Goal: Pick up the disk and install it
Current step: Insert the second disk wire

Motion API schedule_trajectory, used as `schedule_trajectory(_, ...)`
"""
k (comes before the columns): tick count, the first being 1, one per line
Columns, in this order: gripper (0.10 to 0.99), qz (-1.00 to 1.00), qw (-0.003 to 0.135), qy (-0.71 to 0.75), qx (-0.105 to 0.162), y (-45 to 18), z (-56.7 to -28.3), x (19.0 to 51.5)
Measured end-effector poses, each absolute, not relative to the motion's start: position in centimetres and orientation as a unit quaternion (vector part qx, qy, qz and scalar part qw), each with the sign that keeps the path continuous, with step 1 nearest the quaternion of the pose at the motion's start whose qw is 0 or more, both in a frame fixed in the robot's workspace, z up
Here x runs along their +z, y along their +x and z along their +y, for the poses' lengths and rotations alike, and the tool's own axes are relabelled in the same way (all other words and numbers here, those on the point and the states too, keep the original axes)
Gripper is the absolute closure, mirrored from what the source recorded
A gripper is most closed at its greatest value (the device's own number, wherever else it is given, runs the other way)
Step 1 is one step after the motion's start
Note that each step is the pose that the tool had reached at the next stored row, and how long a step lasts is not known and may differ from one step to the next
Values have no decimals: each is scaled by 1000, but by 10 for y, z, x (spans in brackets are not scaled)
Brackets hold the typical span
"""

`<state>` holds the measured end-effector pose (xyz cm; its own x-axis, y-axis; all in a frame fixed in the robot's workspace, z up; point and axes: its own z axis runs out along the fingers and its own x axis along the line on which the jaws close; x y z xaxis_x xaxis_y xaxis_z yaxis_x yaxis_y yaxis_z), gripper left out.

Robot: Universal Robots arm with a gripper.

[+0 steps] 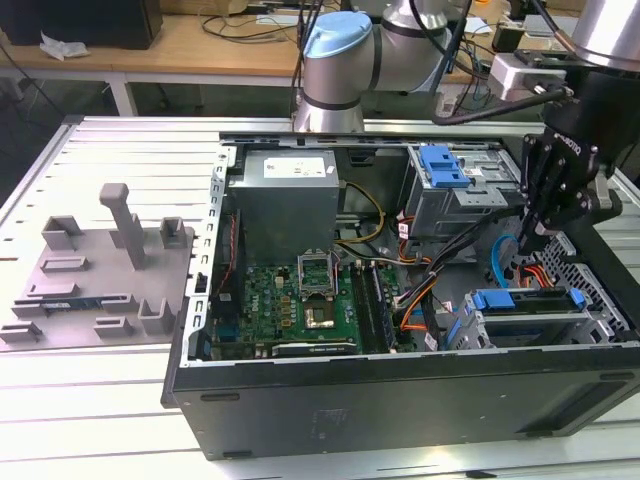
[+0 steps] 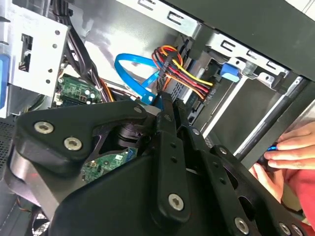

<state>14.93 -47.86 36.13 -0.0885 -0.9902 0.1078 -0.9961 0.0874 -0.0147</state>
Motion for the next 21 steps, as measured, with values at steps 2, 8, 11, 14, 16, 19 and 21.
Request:
schedule_trajectory(2,925,-737,28,674,35,149,-484,362)
schedule_trajectory(8,925,-738,12,675,19,149,-495,362)
schedule_trajectory(11,925,-737,2,676,10,149,-502,362)
schedule_trajectory(14,925,-733,-5,680,4,147,-511,362)
schedule_trajectory(16,925,-727,-5,687,5,146,-516,362)
schedule_trajectory(19,925,-724,-9,690,3,145,-529,362)
schedule_trajectory(21,925,-723,-14,691,0,144,-533,362)
